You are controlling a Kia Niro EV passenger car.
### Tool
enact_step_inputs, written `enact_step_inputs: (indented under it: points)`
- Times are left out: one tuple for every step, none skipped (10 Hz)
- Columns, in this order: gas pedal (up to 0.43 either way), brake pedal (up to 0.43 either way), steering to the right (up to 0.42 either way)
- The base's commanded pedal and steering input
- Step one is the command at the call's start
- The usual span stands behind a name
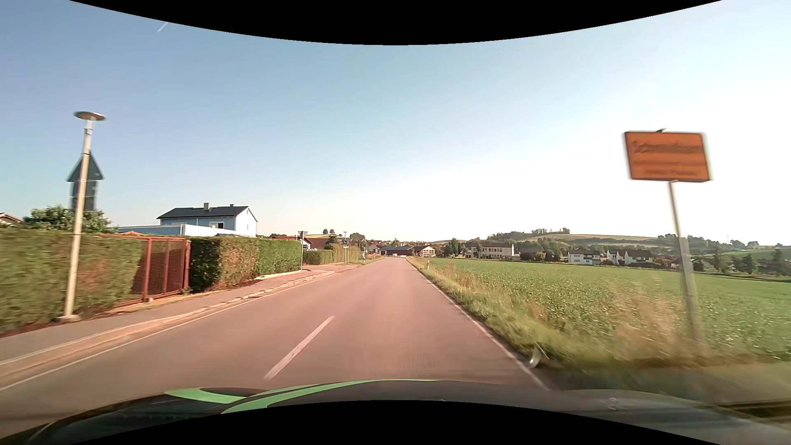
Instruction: Follow the waypoints while adhering to traffic rules and regulations
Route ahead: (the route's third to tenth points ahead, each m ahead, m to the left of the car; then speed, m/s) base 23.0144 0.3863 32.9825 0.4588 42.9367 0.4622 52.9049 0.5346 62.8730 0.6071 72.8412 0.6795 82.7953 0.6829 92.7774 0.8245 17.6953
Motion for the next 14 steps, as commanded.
enact_step_inputs:
  points:
    - [0.000, 0.256, -0.001]
    - [0.000, 0.287, -0.001]
    - [0.000, 0.299, -0.001]
    - [0.000, 0.299, -0.001]
    - [0.000, 0.299, -0.001]
    - [0.000, 0.293, -0.001]
    - [0.000, 0.293, -0.002]
    - [0.000, 0.287, -0.002]
    - [0.000, 0.287, -0.002]
    - [0.000, 0.280, -0.002]
    - [0.000, 0.280, -0.002]
    - [0.000, 0.268, -0.001]
    - [0.000, 0.250, -0.001]
    - [0.000, 0.238, 0.000]
